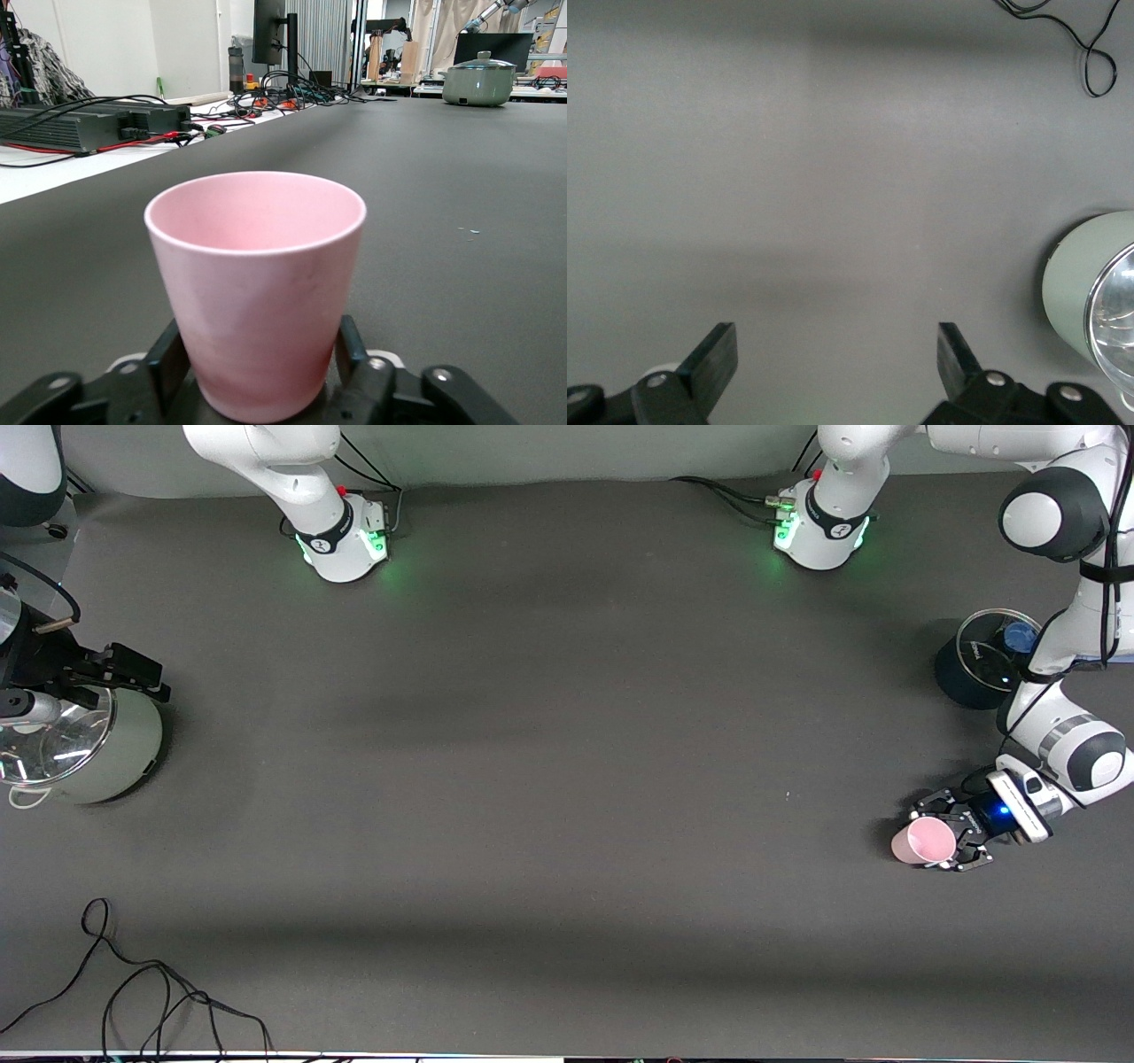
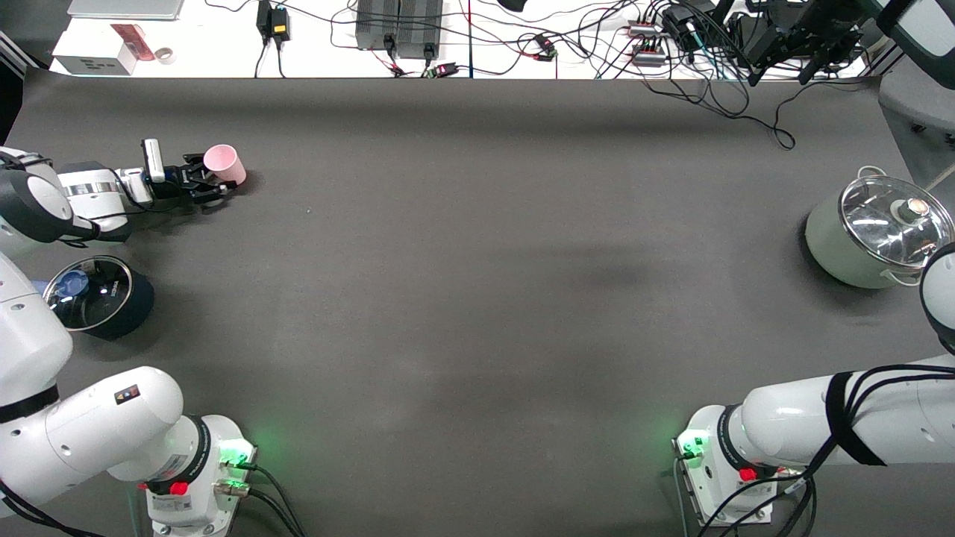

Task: Transfer pink cup from left to right arm
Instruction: 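Close the left gripper around the pink cup's side, then lift the pink cup and carry it toward the table middle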

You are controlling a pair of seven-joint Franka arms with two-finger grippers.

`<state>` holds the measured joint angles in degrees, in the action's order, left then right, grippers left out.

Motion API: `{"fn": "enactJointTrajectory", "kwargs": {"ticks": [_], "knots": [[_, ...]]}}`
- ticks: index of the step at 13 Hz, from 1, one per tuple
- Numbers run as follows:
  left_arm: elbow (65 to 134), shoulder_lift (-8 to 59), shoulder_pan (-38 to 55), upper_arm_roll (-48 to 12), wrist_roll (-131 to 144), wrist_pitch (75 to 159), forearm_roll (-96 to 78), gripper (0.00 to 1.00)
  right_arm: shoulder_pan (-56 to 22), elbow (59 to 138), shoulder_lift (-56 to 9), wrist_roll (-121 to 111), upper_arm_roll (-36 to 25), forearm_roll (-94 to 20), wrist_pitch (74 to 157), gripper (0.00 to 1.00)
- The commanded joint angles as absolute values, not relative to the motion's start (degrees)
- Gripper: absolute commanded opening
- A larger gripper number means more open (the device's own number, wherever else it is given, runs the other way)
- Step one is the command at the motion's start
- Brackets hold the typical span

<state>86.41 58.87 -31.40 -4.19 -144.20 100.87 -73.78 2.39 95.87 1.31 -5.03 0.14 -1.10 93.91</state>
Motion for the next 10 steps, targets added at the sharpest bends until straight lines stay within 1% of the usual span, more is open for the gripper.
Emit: {"fn": "enactJointTrajectory", "kwargs": {"ticks": [1, 5, 7, 9, 10], "knots": [[86.6, 59.0, -31.2, -4.2, -145.5, 101.3, -74.8, 0.25, 2.6, 94.9, 1.0, -5.0, 0.2, -1.7, 93.1, 1.0], [86.5, 58.0, -31.0, -5.1, -144.6, 101.4, -74.8, 0.24, 2.6, 94.8, 1.0, -5.0, 0.2, -1.7, 93.1, 1.0], [86.5, 56.0, -30.8, -7.0, -140.4, 102.2, -74.8, 0.19, 2.6, 94.8, 1.0, -5.0, 0.2, -1.7, 93.1, 1.0], [86.6, 53.7, -28.9, -8.8, -137.6, 104.8, -74.8, 0.17, 2.6, 94.8, 1.0, -5.0, 0.2, -1.7, 93.1, 1.0], [86.7, 52.7, -28.4, -9.8, -136.2, 105.6, -74.8, 0.14, 2.6, 94.8, 1.0, -5.0, 0.2, -1.7, 93.1, 1.0]]}}
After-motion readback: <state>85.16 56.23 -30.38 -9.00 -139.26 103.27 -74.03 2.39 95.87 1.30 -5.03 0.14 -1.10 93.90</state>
